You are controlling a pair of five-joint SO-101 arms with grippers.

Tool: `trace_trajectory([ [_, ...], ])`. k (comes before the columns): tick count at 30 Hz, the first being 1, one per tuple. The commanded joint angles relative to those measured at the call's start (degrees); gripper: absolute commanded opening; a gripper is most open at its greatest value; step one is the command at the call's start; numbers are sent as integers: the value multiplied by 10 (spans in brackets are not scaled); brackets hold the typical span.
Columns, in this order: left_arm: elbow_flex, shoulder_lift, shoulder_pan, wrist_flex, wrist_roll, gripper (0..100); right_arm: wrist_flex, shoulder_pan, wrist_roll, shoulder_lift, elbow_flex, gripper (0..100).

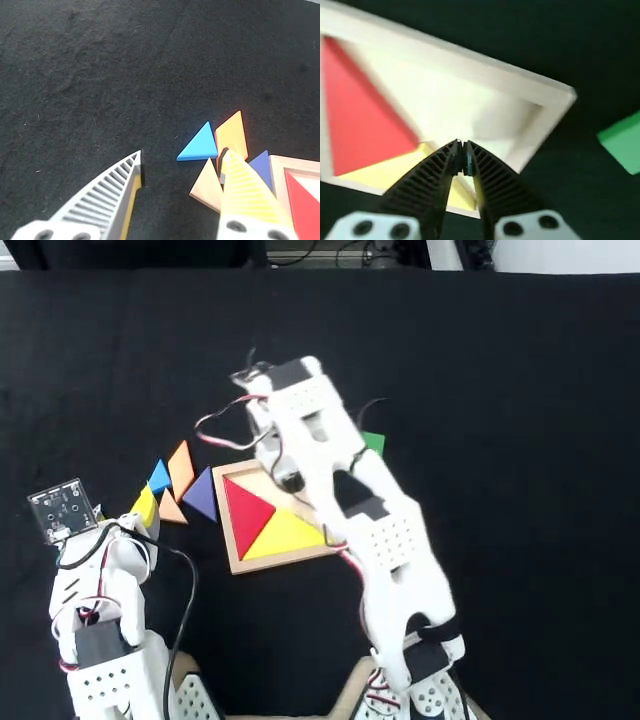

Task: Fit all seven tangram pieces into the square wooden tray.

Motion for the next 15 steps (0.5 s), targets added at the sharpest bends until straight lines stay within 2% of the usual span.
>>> trace_trajectory([
  [1, 7, -2, -7, -11, 4, 256, -1, 9, 1, -38, 13, 11],
  [9, 7, -2, -7, -11, 4, 256, -8, -71, 1, -41, 84, 11],
  [15, 7, -2, -7, -11, 4, 256, -6, -54, 1, -43, 58, 11],
])
